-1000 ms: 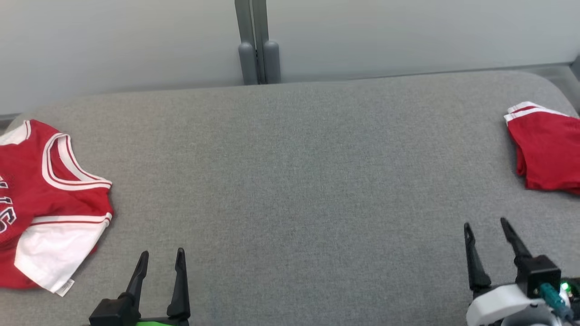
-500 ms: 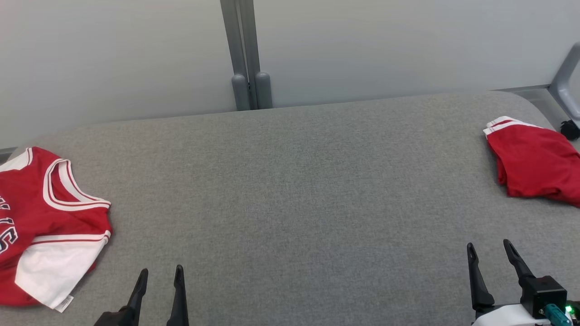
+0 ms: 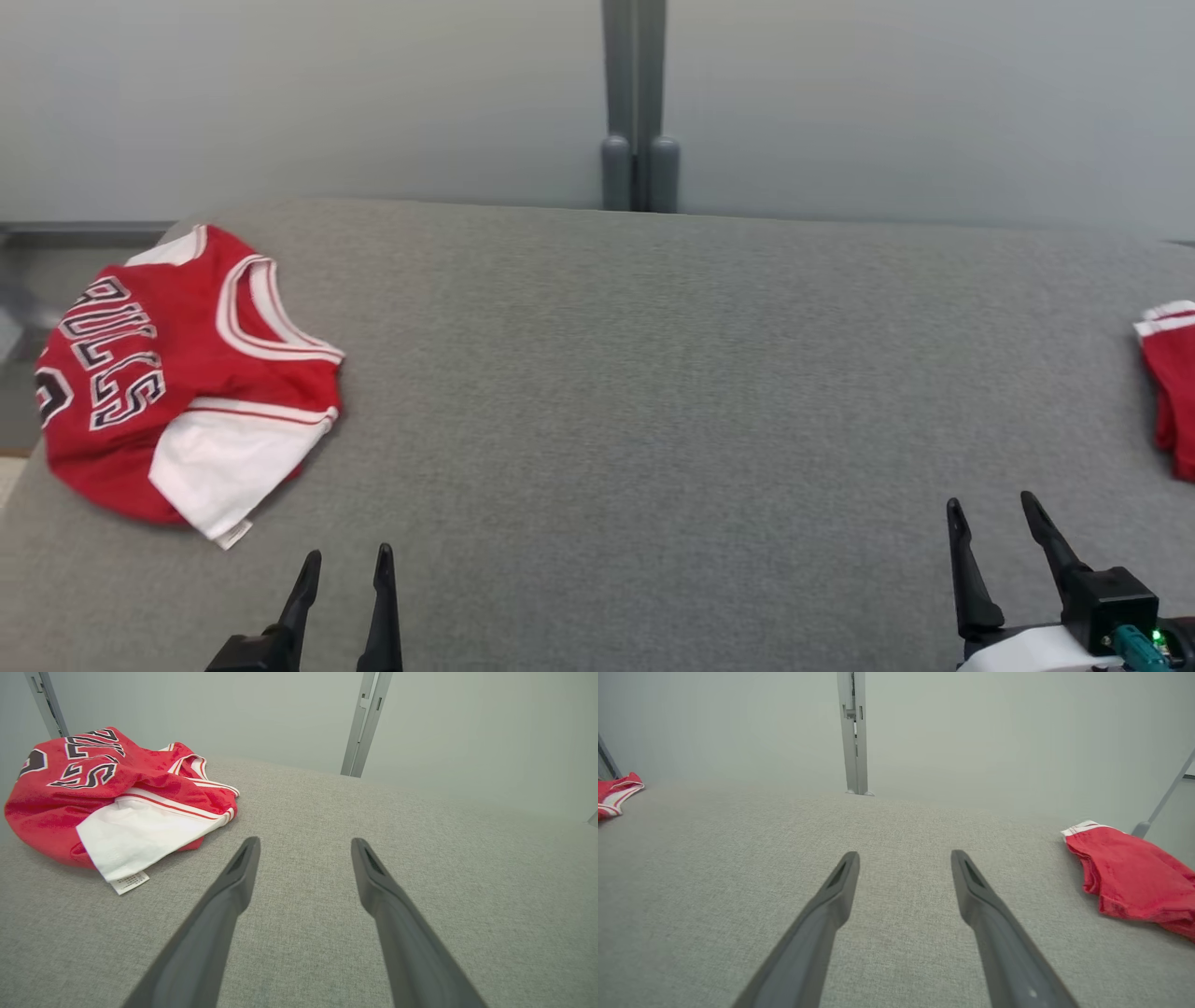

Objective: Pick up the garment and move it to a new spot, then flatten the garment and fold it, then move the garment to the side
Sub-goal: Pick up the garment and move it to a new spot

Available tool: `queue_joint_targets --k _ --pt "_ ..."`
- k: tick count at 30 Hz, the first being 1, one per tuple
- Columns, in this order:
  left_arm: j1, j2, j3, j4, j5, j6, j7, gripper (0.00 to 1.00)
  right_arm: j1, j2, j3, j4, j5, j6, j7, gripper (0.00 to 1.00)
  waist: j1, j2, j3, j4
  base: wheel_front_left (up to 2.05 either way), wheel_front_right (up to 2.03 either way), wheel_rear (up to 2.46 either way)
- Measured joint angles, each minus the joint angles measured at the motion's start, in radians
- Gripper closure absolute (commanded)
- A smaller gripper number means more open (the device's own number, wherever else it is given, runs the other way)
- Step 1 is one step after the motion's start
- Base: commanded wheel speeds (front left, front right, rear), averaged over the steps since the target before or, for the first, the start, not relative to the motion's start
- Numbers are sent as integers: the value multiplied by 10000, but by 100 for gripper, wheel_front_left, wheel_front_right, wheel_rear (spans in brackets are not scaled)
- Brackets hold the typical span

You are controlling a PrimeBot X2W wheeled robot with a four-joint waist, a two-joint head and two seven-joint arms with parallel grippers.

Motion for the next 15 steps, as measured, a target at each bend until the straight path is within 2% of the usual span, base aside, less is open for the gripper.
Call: queue_joint_targets --k 10,15 --pt "709 8 602 -59 121 -25 -2 0 -388 8 727 165 322 0 2 0 0 0 -141 2303 0 0 0" --pt "538 8 510 -90 119 -150 -2 0 -289 19 677 232 276 2 0 0 0 0 -149 2800 0 0 0"
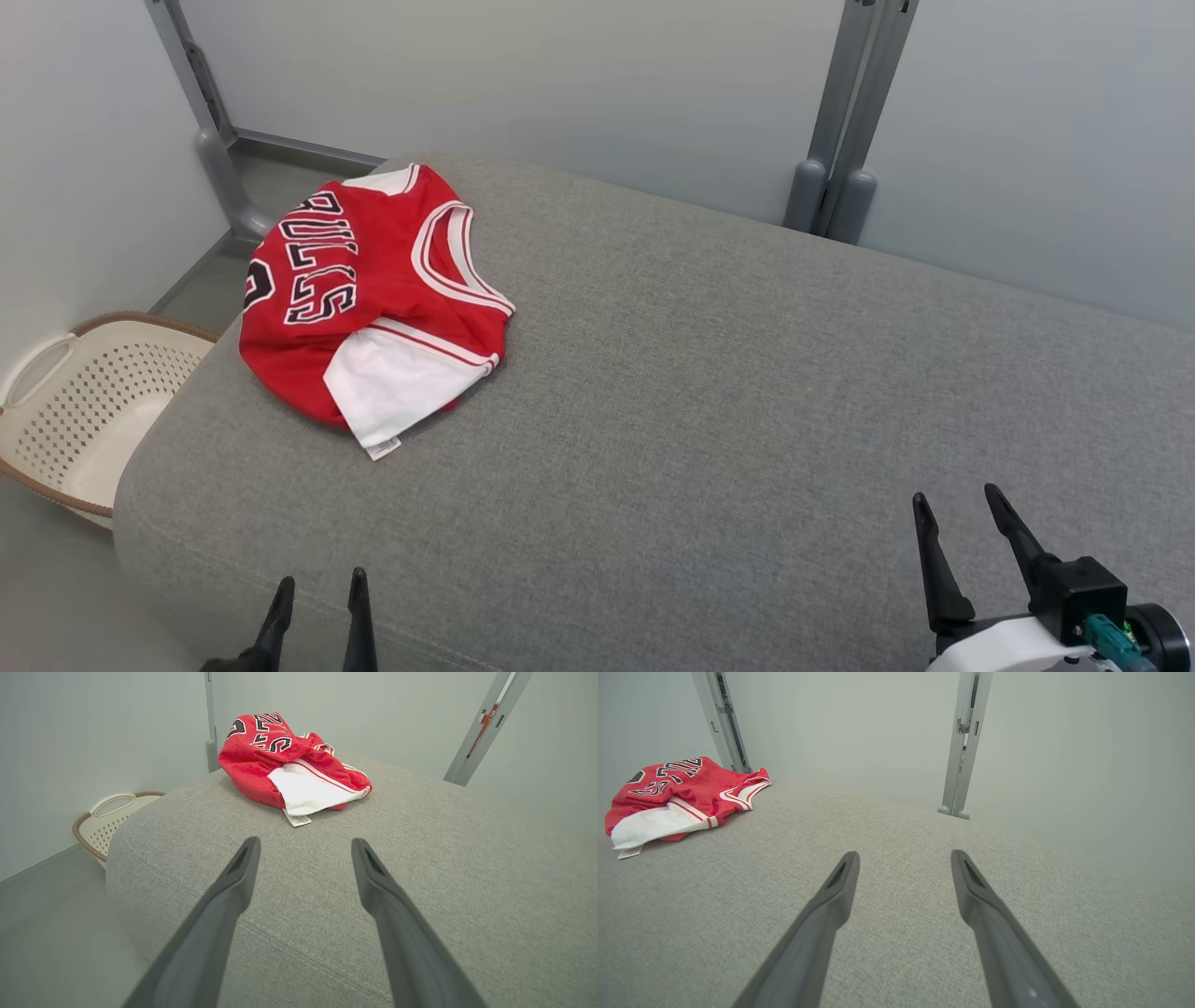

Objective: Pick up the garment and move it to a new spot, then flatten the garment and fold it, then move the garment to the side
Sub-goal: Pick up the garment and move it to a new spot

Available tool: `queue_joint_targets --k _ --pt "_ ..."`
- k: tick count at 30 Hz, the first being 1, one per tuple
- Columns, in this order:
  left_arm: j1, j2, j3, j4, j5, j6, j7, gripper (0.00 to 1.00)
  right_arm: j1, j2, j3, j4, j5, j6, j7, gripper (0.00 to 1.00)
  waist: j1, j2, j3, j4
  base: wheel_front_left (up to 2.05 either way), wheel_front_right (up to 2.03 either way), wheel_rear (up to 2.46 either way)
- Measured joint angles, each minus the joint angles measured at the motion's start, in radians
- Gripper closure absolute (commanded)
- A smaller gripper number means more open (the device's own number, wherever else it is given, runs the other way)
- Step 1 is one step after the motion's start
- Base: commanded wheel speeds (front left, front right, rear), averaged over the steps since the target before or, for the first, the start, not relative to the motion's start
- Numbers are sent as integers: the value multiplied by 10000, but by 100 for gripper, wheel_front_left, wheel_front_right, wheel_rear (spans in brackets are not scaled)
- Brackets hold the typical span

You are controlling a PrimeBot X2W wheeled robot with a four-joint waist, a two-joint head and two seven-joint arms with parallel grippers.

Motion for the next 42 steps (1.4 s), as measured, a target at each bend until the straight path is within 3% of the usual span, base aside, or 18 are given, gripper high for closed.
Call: queue_joint_targets --k 4,8,16,27,28,29,30,37,42 --pt "-1013 6 -454 849 180 -230 -2 0 -13 0 -90 -59 -284 -2 2 0 0 0 208 20 0 0 0" --pt "-3051 19 -1028 2226 397 -384 102 0 -666 -40 -128 -351 -815 -2 0 0 0 0 695 34 0 0 0" --pt "-7197 125 -1741 5375 437 -533 1149 0 -1902 -782 2 -527 -941 -2 0 0 0 0 2331 -65 0 0 0" --pt "-9371 616 -1580 8613 228 -529 1068 0 -2407 -748 -50 -433 -767 -2 2 0 1 0 4397 -1409 0 0 0" --pt "-9454 719 -1576 8822 230 -497 1045 56 -2421 -709 -58 -408 -754 -2 0 0 1 0 4487 -1562 0 0 0" --pt "-9586 811 -1561 9014 230 -418 1055 88 -2461 -663 -46 -395 -727 -2 2 0 1 0 4570 -1711 0 0 0" --pt "-9671 867 -1544 9123 230 -353 1041 100 -2497 -631 -19 -382 -708 -2 2 0 1 0 4625 -1821 0 0 0" --pt "-9952 1206 -1346 9442 35 38 362 100 -2593 -347 8 -230 -591 -2 2 0 1 0 4734 -2454 0 0 0" --pt "-9966 970 -1570 8832 -35 -280 169 100 -2292 -146 -84 8 -410 -2 2 0 1 0 4264 -2615 0 0 0"
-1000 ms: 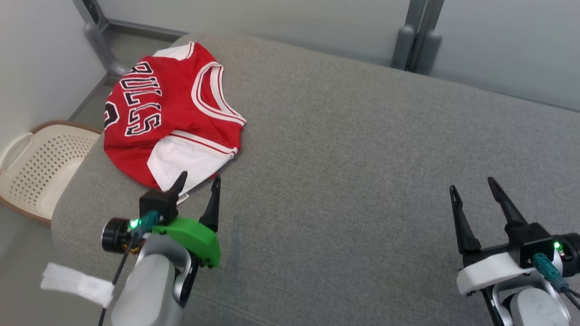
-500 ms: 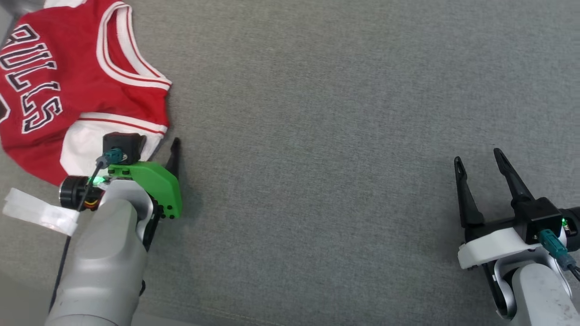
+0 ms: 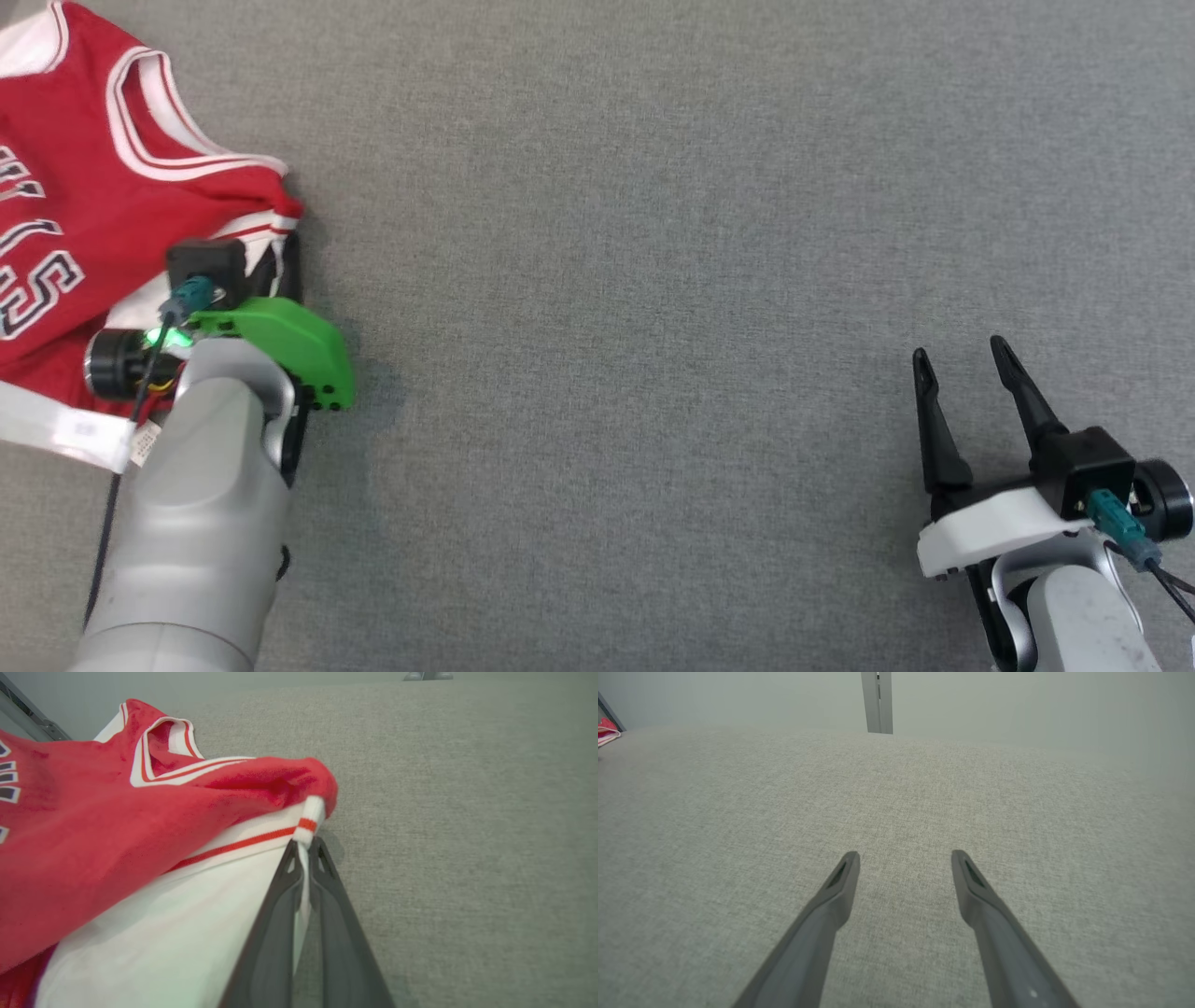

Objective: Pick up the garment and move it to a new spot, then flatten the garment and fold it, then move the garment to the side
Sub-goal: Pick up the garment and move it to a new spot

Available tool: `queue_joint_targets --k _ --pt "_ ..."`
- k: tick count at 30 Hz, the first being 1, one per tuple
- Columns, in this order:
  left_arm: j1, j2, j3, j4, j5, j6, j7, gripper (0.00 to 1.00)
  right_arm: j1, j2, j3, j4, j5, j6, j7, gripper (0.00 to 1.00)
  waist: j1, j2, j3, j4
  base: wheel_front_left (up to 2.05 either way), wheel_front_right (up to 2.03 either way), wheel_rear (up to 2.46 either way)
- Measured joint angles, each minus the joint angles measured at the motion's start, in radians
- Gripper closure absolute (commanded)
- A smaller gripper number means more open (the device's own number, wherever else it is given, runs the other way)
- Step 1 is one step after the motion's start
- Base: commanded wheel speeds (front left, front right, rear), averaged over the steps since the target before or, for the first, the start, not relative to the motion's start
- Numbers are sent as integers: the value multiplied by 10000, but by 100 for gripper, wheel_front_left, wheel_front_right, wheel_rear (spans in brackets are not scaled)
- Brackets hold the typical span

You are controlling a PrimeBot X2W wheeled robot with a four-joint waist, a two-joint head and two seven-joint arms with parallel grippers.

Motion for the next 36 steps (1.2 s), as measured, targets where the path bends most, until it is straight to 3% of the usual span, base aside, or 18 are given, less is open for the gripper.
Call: queue_joint_targets --k 2,5,10,15,20,27,29,30,36 --pt "6 -313 -324 -437 -31 -173 65 100 239 63 -38 94 65 0 0 0 0 0 -275 -40 0 0 0" --pt "166 -796 -1634 -2008 -393 -278 926 100 552 119 -27 238 224 0 0 0 -1 0 -933 -111 0 0 0" --pt "790 -957 -4220 -5039 -2305 -288 2901 100 502 132 171 290 815 0 0 0 0 0 -1495 -483 0 0 0" --pt "935 -968 -5800 -6886 -3722 -290 4249 100 175 134 380 332 1269 0 -2 0 0 0 -1751 -1142 0 0 0" --pt "670 -991 -7055 -7611 -4598 -148 5016 100 91 125 393 493 1755 0 0 0 -1 1 -1828 -2088 0 0 0" --pt "233 -1005 -8690 -6987 -5747 2 5660 100 14 119 587 702 2591 0 -2 0 -1 1 -1556 -3721 0 0 0" --pt "19 -986 -8995 -6665 -5699 171 5359 56 20 105 729 761 2706 0 0 0 -1 1 -1439 -4159 0 0 0" --pt "-9 -972 -9035 -6623 -5823 242 5041 0 28 111 811 782 2744 0 -2 0 0 1 -1372 -4398 0 0 0" --pt "-188 -1003 -9319 -6769 -6905 805 3112 0 64 115 637 763 2790 0 0 0 0 1 -967 -5374 0 0 0"
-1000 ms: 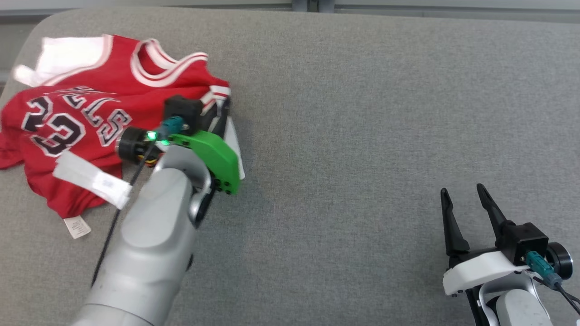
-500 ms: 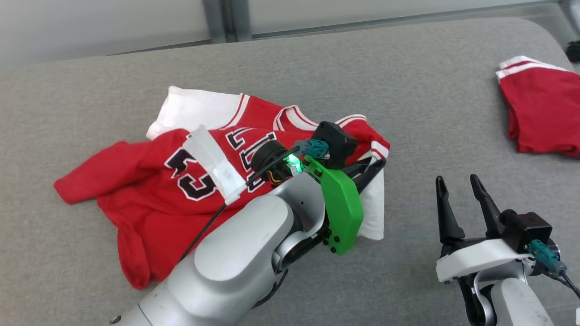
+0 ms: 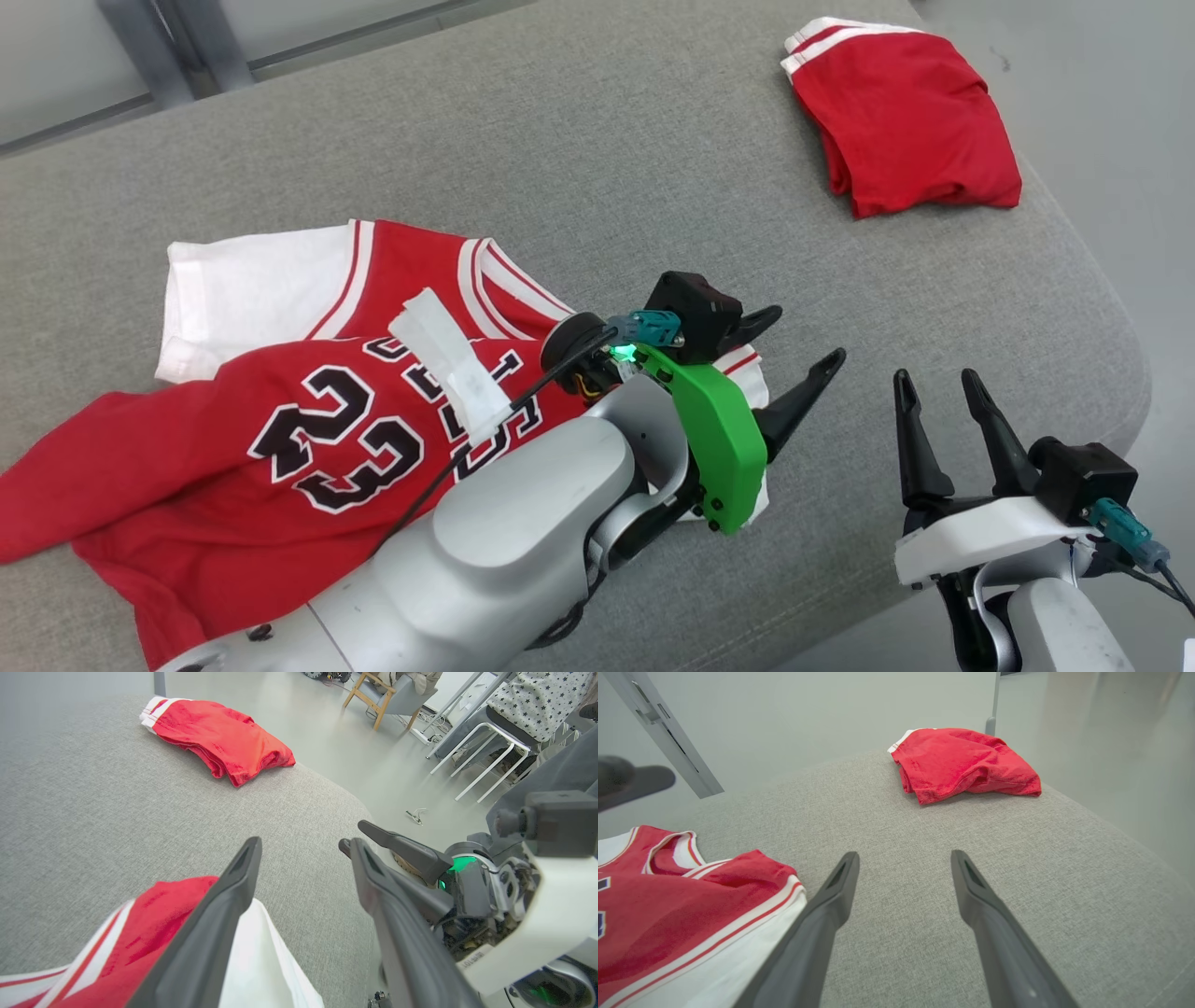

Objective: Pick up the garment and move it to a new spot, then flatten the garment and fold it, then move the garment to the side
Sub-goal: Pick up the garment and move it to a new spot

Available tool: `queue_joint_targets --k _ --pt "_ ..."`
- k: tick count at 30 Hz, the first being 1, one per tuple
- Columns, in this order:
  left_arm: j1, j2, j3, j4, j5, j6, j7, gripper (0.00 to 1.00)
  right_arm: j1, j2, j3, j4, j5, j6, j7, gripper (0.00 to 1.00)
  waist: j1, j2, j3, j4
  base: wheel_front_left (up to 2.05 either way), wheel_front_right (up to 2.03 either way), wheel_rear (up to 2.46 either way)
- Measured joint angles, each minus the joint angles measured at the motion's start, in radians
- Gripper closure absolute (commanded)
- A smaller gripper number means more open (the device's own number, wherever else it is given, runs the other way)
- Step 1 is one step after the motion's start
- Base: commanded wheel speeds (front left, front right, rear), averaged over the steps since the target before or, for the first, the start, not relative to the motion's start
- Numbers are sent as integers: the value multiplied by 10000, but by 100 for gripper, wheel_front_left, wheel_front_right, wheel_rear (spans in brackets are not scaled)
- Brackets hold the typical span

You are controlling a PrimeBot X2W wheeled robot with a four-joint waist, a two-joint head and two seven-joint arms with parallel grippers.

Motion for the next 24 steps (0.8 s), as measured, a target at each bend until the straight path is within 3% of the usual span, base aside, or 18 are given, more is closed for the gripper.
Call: queue_joint_targets --k 5,10,13,18,24 --pt "-437 13 -196 374 192 711 -1620 0 1 12 -372 -332 -552 0 0 0 0 0 249 -49 0 0 0" --pt "-25 52 247 732 205 1340 -2905 0 88 23 -940 -943 -1386 0 0 0 0 0 179 282 0 0 0" --pt "618 522 669 690 660 1896 -3210 0 313 29 -1204 -1358 -1799 0 -2 0 0 0 -13 533 0 0 0" --pt "2434 1471 2301 -571 1747 2742 -3262 0 767 31 -1572 -1762 -2334 0 -2 0 0 0 -467 1198 0 0 0" --pt "5158 2065 4178 -1858 3055 3172 -3264 0 1302 25 -1988 -1848 -2642 0 -2 0 0 0 -1157 2336 0 0 0"
